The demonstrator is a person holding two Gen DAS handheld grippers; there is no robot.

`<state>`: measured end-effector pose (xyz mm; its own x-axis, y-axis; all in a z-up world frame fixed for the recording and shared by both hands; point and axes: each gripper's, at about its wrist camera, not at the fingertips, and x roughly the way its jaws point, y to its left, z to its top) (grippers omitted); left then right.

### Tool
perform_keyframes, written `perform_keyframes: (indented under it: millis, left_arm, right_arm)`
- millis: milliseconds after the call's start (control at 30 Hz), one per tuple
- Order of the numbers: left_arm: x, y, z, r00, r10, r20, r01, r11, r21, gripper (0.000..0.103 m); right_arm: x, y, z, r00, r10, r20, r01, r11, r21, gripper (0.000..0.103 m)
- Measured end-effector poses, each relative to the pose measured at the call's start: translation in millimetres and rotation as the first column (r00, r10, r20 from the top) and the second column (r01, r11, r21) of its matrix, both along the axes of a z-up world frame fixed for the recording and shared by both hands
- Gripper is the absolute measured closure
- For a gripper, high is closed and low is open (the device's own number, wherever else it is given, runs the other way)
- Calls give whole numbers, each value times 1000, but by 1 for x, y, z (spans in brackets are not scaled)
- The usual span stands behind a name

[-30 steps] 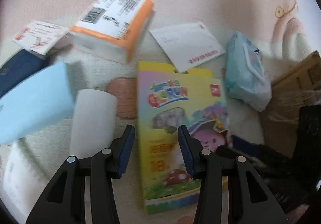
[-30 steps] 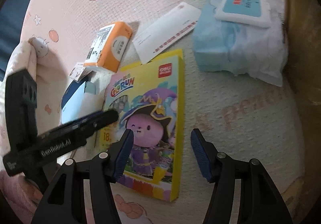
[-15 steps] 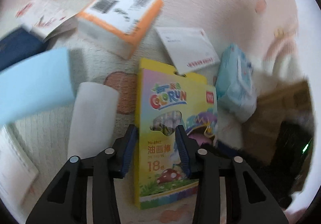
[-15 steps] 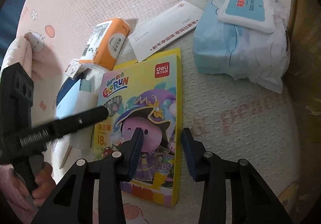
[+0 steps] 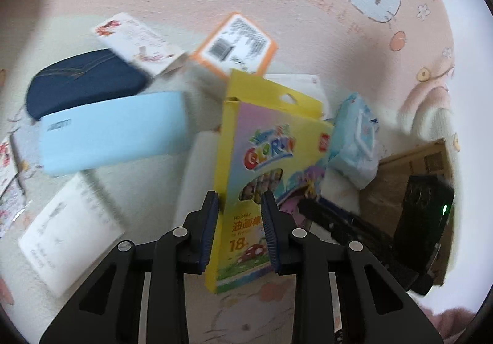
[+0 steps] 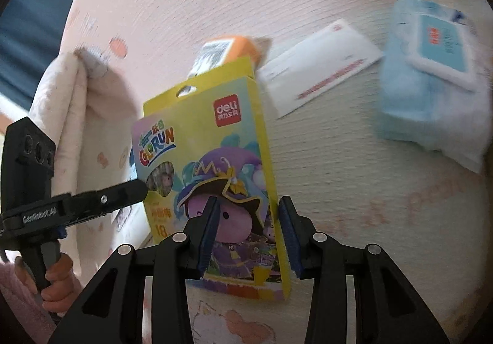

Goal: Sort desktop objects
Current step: 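Close the right tool on the yellow pastel box and lift it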

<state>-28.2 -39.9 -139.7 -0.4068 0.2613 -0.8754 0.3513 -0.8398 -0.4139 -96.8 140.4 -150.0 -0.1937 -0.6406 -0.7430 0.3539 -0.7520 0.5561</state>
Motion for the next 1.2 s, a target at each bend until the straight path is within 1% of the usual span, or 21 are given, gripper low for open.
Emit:
perform_keyframes:
  millis: [67,100,200,333,367,400,500,533,600,700,800,833,867,900,933,1000,1067,1200]
  left_arm:
    - [5,-7,-7,999,24,27,-24,999,-24,72]
    - [7,-12,-9,999,39,32,-38,999,-23,72]
    - [9,-26,-9,997,77,11,-77,997,-28,72]
    - [7,-38,-9,997,83,-1,-83,995,-49,72]
    - [6,-40,-11,997,74,5,-74,996,-50,70]
    - [5,-42,-14,998,62,14,-61,998,-29,68]
    - [8,-45,-25,997,53,51,-55,998,30,54]
    - [9,-45,-28,997,53,59,-54,998,32,48]
    - [14,-46,-29,997,58,54,-60,998,29,44]
    - [17,-46,-32,998,41,53,-44,998,43,44]
    - [16,-46,-33,998,41,40,-43,998,52,44]
    - [17,-46,-33,998,52,35,-53,997,55,46]
    - [18,-46,-32,998,59,24,-60,996,58,52]
    - [18,-43,-31,999,53,9,-53,997,63,56]
    - [18,-41,-29,999,42,0,-42,998,54,61]
    - [16,-34,-25,1000,9,-14,-9,1000,1,61]
    - [16,-33,-25,1000,-7,-24,7,1000,-18,61]
    - [15,-39,-27,1000,1,-23,0,1000,18,61]
  right_arm:
    - [1,-12,-4,1000,32,2,-32,1000,1,66]
    - [1,-20,-7,999,49,14,-49,999,2,66]
    - [3,-34,-11,996,86,20,-85,996,-4,66]
    - [12,-48,-17,989,144,24,-144,990,-3,66]
    - [13,-50,-17,989,149,22,-149,989,1,66]
    - [14,-51,-19,988,152,17,-152,988,4,66]
    - [12,-50,-21,989,144,31,-144,990,-14,66]
    - [11,-50,-23,989,141,36,-141,990,-20,66]
    - [9,-50,-24,989,139,42,-138,990,-27,66]
    - [5,-48,-25,989,139,52,-137,990,-40,65]
    - [-2,-48,-29,989,118,91,-111,991,-73,65]
    - [-5,-47,-30,989,110,103,-101,991,-84,64]
    - [-6,-48,-31,988,107,110,-97,991,-91,62]
    - [-8,-49,-32,988,107,112,-96,991,-93,61]
    - [-9,-51,-32,988,110,111,-100,991,-93,57]
    - [-9,-57,-33,985,128,113,-117,988,-98,51]
    - [-11,-60,-36,984,128,123,-114,987,-114,45]
    - [-15,-60,-46,977,110,181,-76,980,-181,45]
